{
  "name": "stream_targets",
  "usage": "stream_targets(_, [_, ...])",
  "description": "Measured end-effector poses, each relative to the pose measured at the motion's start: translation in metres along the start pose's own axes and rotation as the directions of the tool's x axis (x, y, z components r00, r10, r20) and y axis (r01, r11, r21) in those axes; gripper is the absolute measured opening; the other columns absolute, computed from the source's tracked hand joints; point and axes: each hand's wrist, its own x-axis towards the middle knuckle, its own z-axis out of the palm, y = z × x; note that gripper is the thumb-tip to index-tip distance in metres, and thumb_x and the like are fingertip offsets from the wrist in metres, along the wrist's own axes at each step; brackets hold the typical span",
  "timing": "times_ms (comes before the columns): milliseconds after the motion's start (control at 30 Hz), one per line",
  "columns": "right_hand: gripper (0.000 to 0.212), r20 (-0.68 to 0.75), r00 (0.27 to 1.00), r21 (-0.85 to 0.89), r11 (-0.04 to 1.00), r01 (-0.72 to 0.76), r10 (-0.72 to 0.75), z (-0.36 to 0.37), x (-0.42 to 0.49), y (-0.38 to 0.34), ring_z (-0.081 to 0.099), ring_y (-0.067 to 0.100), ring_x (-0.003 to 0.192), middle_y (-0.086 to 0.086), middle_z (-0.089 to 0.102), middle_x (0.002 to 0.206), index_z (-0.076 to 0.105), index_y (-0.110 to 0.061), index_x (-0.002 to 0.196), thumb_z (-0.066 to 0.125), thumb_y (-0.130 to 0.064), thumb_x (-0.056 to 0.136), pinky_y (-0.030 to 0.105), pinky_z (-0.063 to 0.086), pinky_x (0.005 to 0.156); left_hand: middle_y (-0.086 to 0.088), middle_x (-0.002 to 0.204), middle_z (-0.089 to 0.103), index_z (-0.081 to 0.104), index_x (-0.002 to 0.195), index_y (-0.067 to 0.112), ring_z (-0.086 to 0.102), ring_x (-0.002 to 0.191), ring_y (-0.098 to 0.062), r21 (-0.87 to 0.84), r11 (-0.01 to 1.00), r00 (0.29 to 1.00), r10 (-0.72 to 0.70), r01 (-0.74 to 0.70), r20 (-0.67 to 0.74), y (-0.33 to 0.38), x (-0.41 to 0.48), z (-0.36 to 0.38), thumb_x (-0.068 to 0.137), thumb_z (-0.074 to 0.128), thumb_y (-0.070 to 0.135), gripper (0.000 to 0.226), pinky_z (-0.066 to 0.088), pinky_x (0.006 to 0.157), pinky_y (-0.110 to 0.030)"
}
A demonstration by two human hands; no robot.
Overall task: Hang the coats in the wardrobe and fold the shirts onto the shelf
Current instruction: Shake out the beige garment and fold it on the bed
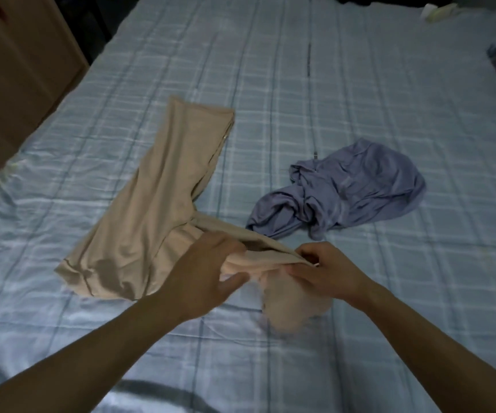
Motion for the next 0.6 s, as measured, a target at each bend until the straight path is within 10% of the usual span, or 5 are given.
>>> stream_targets(200, [0.037,0.018,0.988,-0.095,0.983,0.154,-0.153,-0.012,-0.012,-0.014,0.039,0.005,0.053,0.001,0.045,0.059,0.055,-0.001,0.066,0.071,-0.027,0.087,0.023,0.029,0.054,0.004,0.136,0.052,0.049,0.139,0.024,0.044,0.127,-0.016,0.116,0.978,0.982,0.16,-0.171,0.097,0.035,0.04,0.023,0.078,0.075,0.039,0.068,0.035,0.105,-0.035])
stream_targets(400, [0.026,0.061,0.993,-0.01,0.995,0.1,-0.099,-0.017,-0.028,-0.008,0.043,0.001,0.052,-0.013,0.049,0.054,0.059,-0.02,0.062,0.082,-0.02,0.076,0.015,0.032,0.053,0.003,0.084,0.068,0.068,0.098,0.019,0.059,0.078,-0.016,0.063,0.979,0.962,0.177,-0.194,0.208,0.042,0.064,0.03,0.082,0.072,0.027,0.018,0.046,0.077,-0.038])
stream_targets(600, [0.034,0.226,0.968,-0.036,0.994,-0.106,0.112,-0.04,-0.054,0.023,0.052,0.01,0.057,0.0,0.052,0.061,0.058,0.002,0.068,0.083,-0.02,0.072,0.027,0.041,0.055,0.006,0.082,0.065,0.067,0.093,0.017,0.057,0.075,-0.015,-0.045,0.99,0.978,0.136,-0.13,0.161,0.043,0.069,0.026,0.087,0.069,0.019,0.007,0.041,0.07,-0.034])
